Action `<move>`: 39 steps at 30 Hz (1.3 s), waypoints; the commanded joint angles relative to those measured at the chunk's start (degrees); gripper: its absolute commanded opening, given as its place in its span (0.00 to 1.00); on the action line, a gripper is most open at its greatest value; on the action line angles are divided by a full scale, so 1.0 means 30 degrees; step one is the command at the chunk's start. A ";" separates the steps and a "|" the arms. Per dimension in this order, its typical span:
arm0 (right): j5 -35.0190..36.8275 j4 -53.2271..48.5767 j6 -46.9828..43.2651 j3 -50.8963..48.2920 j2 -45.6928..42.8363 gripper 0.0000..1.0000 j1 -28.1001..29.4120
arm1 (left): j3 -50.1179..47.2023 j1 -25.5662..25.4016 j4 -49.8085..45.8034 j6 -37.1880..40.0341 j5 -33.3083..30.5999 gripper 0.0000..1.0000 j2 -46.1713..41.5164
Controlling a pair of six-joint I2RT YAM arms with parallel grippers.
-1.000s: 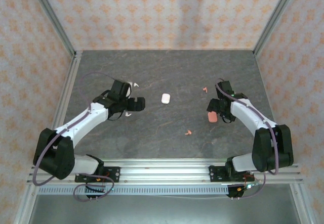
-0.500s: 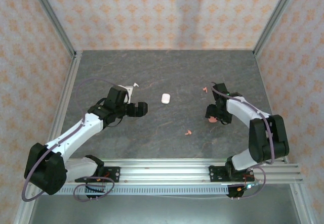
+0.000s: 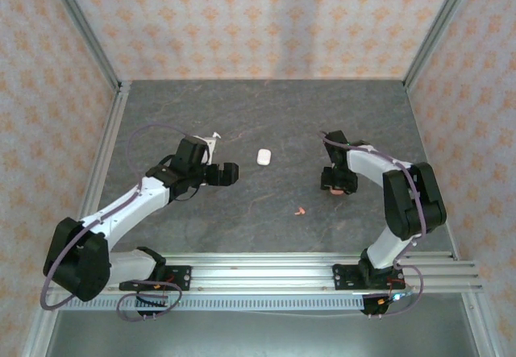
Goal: Insert the wireless bluetooth earbuds into the charging case
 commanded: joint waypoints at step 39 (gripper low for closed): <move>-0.5435 0.1086 -0.6863 0.4791 -0.4631 0.19 0.8402 | 0.4241 -0.0884 -0.0700 -0.4865 0.8127 0.90 0.1550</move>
